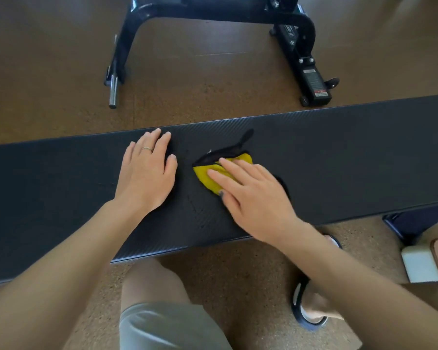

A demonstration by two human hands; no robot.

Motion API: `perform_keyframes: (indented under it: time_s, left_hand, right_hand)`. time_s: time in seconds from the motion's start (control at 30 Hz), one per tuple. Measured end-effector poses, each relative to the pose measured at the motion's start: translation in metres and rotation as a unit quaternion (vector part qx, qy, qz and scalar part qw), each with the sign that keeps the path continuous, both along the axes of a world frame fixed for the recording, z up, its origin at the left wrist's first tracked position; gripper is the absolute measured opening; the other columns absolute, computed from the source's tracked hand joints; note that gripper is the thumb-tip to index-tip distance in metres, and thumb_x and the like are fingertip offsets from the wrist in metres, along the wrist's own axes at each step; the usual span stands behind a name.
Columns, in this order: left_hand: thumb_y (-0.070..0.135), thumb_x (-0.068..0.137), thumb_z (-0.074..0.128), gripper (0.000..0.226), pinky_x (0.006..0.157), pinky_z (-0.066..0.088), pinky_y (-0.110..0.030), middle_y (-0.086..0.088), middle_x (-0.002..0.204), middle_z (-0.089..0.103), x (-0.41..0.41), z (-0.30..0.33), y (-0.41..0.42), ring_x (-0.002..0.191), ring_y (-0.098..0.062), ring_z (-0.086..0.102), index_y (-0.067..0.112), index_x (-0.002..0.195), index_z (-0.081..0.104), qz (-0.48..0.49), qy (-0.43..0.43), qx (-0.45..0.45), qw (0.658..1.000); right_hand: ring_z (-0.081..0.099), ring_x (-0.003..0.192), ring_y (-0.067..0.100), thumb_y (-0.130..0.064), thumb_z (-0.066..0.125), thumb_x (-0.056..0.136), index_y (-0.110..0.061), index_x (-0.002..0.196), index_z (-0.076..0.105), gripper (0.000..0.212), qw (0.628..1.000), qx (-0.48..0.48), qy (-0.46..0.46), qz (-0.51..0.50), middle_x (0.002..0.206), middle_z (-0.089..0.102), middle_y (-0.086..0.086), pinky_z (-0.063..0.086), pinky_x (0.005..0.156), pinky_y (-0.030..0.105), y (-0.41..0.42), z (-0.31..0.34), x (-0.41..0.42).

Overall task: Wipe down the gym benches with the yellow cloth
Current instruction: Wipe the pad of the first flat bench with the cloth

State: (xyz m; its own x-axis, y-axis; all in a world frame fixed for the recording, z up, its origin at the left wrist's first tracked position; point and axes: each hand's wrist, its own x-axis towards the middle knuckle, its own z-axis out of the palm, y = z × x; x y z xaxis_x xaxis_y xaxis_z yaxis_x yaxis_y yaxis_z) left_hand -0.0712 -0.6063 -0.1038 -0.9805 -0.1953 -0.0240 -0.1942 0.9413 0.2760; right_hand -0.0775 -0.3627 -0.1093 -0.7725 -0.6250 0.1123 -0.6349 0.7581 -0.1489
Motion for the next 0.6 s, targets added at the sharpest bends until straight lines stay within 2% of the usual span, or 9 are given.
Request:
perform_keyframes:
  time_s: [0.07, 0.13, 0.23, 0.43, 0.53, 0.6]
  left_hand:
    - [0.037, 0.108, 0.027, 0.055, 0.128, 0.003, -0.043, -0.001, 0.169, 0.017, 0.016, -0.001, -0.012, 0.157, -0.019, 0.007, 0.022, 0.160, 0.024, 0.018, -0.008, -0.020, 1.000]
    - [0.041, 0.107, 0.021, 0.057, 0.128, 0.002, -0.044, 0.002, 0.170, 0.011, 0.027, -0.007, -0.018, 0.157, -0.017, 0.002, 0.025, 0.162, 0.018, 0.020, -0.020, -0.040, 0.999]
    - [0.040, 0.107, 0.018, 0.058, 0.128, 0.002, -0.045, 0.002, 0.171, 0.008, 0.028, -0.014, -0.017, 0.158, -0.018, 0.001, 0.025, 0.162, 0.015, 0.016, -0.015, -0.057, 0.998]
    - [0.038, 0.107, 0.019, 0.057, 0.128, 0.004, -0.047, 0.001, 0.171, 0.010, 0.026, -0.018, -0.019, 0.158, -0.020, 0.003, 0.023, 0.162, 0.016, 0.006, -0.009, -0.068, 0.998]
    - [0.039, 0.108, 0.019, 0.057, 0.128, 0.003, -0.047, 0.001, 0.171, 0.010, 0.028, -0.017, -0.018, 0.158, -0.020, 0.003, 0.024, 0.162, 0.016, 0.003, -0.009, -0.066, 0.998]
    - [0.039, 0.108, 0.019, 0.057, 0.128, 0.003, -0.046, 0.001, 0.171, 0.009, 0.029, -0.016, -0.018, 0.158, -0.019, 0.002, 0.024, 0.162, 0.016, 0.001, -0.012, -0.063, 0.998]
  right_hand:
    - [0.049, 0.135, 0.028, -0.039, 0.036, 0.104, -0.028, 0.145, 0.055, 0.046, 0.998, 0.020, 0.029, -0.060, 0.154, 0.049, 0.002, 0.040, 0.109, 0.044, 0.039, -0.003, -0.022]
    - [0.048, 0.135, 0.031, -0.040, 0.030, 0.105, -0.026, 0.146, 0.054, 0.050, 0.989, 0.026, 0.023, -0.147, 0.154, 0.048, 0.005, 0.038, 0.111, 0.046, 0.065, 0.000, -0.033]
    - [0.048, 0.130, 0.036, -0.037, 0.031, 0.104, -0.021, 0.144, 0.056, 0.050, 0.979, 0.000, 0.028, -0.201, 0.151, 0.051, 0.009, 0.038, 0.110, 0.048, 0.034, -0.002, -0.008]
    - [0.043, 0.136, 0.028, -0.035, 0.038, 0.104, -0.027, 0.145, 0.054, 0.044, 0.996, -0.062, -0.022, -0.062, 0.153, 0.049, -0.001, 0.030, 0.112, 0.040, -0.057, 0.000, 0.079]
    - [0.046, 0.133, 0.027, -0.035, 0.041, 0.105, -0.026, 0.143, 0.055, 0.041, 0.999, -0.039, -0.008, 0.002, 0.152, 0.050, 0.001, 0.034, 0.110, 0.040, -0.040, -0.001, 0.073]
    - [0.048, 0.133, 0.027, -0.036, 0.041, 0.106, -0.026, 0.142, 0.057, 0.041, 0.999, -0.023, 0.009, -0.021, 0.151, 0.051, 0.002, 0.037, 0.109, 0.042, -0.010, -0.002, 0.062]
